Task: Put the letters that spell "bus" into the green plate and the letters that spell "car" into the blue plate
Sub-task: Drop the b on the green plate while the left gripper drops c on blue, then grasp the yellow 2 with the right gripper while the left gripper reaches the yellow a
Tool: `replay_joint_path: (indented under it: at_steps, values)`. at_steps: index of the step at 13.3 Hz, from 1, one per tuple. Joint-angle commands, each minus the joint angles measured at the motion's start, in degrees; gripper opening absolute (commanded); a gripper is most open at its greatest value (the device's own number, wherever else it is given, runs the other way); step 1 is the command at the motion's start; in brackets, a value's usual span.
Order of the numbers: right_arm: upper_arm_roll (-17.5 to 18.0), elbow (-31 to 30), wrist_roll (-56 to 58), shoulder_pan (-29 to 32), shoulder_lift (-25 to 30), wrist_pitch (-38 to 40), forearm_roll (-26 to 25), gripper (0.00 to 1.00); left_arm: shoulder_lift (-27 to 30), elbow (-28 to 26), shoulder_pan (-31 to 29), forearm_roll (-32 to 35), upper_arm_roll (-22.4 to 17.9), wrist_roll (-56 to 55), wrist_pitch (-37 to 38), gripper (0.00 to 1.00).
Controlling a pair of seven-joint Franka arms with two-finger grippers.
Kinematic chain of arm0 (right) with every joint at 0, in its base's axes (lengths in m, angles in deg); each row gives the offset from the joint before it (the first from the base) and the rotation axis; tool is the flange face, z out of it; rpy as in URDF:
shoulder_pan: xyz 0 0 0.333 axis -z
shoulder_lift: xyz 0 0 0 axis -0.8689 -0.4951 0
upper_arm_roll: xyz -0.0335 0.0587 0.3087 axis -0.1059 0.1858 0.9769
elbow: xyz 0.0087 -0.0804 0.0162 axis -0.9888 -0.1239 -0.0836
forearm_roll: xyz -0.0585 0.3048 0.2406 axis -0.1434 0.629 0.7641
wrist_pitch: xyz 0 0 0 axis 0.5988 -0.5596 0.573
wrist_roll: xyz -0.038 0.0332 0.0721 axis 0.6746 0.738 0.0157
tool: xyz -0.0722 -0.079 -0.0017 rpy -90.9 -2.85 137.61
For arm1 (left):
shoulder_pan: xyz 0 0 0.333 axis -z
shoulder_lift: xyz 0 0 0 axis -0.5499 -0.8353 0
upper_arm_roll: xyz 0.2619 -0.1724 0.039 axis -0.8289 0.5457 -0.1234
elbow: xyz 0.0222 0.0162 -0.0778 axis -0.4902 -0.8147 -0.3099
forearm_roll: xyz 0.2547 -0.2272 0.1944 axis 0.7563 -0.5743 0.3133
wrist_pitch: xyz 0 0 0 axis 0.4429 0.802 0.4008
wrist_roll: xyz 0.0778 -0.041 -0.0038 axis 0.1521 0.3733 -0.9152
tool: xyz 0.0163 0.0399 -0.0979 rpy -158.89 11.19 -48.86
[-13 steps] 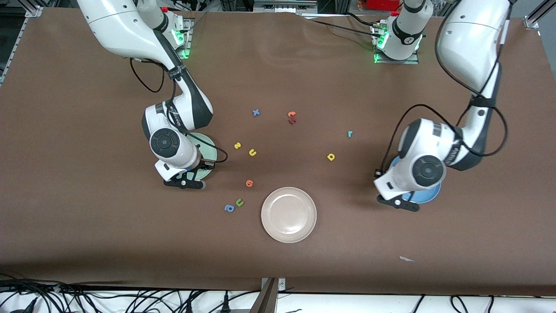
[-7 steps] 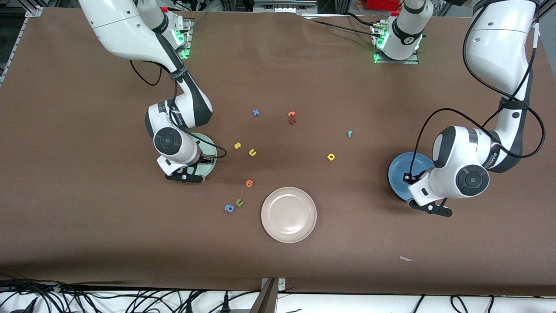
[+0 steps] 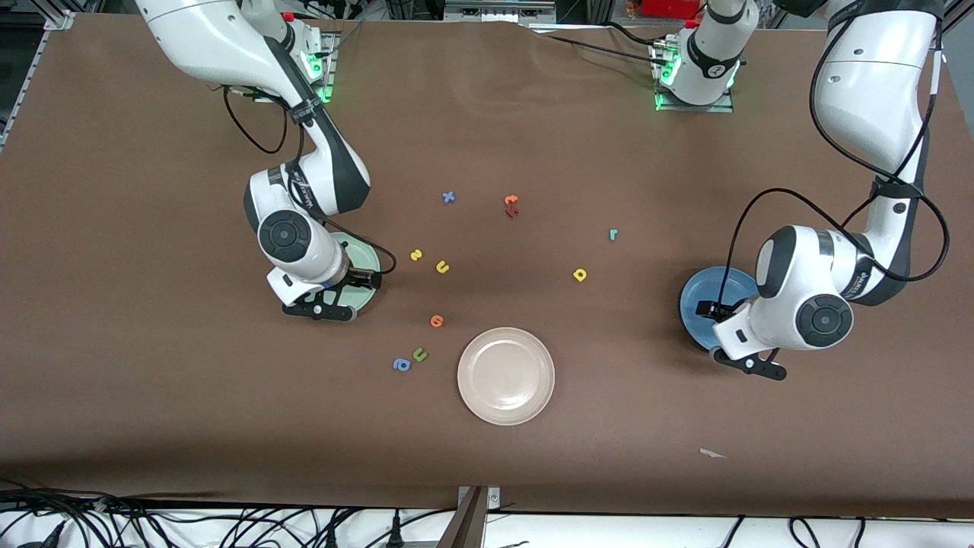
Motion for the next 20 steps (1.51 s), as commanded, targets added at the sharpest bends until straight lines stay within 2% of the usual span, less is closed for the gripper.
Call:
replay_joint_path:
  at_steps: [1, 4, 7, 9, 10, 12, 15, 17, 18, 20]
  values:
    - [2.23, 1.46, -7.2, -0.91, 0.87, 3.48, 0.37, 1.0, 0.82, -0.87, 0.29, -1.95, 1.85, -2.41, -3.47, 1.0]
    - [4.08, 1.03, -19.95, -1.86, 0.79, 2.96, -0.16, 0.97, 3.27, -3.41, 0.37, -4.17, 4.49, -6.71, -3.84, 1.0]
    - [4.08, 0.06, -30.49, -4.5, 0.08, 1.91, -0.07, 0.87, 7.75, -7.37, 0.46, -4.17, 8.09, -14.16, -3.93, 1.0]
    - [4.08, -2.56, -37.35, -5.73, -0.44, -3.08, -0.07, 0.8, 9.16, -9.57, 0.46, -3.47, 11.42, -21.63, -4.89, 1.0]
    - [4.08, -4.15, -38.94, -6.17, -0.45, -5.54, -0.07, 0.72, 9.87, -10.97, 0.55, -3.38, 12.48, -24.89, -6.38, 1.0]
    - [4.08, -6.7, -41.15, -6.88, -0.45, -8.89, -0.07, 0.61, 11.97, -16.31, 0.72, -3.38, 14.42, -30.08, -12.33, 1.0]
    - [4.08, -8.11, -44.58, -8.55, -2.37, -12.49, -0.07, 0.56, 14.7, -24.76, 3.79, -3.2, 14.51, -37.11, -22.8, 1.0]
    - [4.08, -8.2, -45.64, -8.99, -3.17, -14.18, -0.07, 0.53, 13.57, -25.49, 6.25, 2.47, 14.51, -44.82, -24.76, 1.0]
    - [4.08, -8.2, -45.64, -8.99, -3.34, -14.26, -0.07, 0.47, 11.91, -25.49, 7.65, 6.34, 14.6, -50.27, -26.15, 1.0]
    - [4.0, -8.2, -45.64, -8.99, -3.43, -14.27, -0.16, 0.46, 8.75, -25.14, 8.8, 11.81, 14.6, -56.54, -27.92, 1.0]
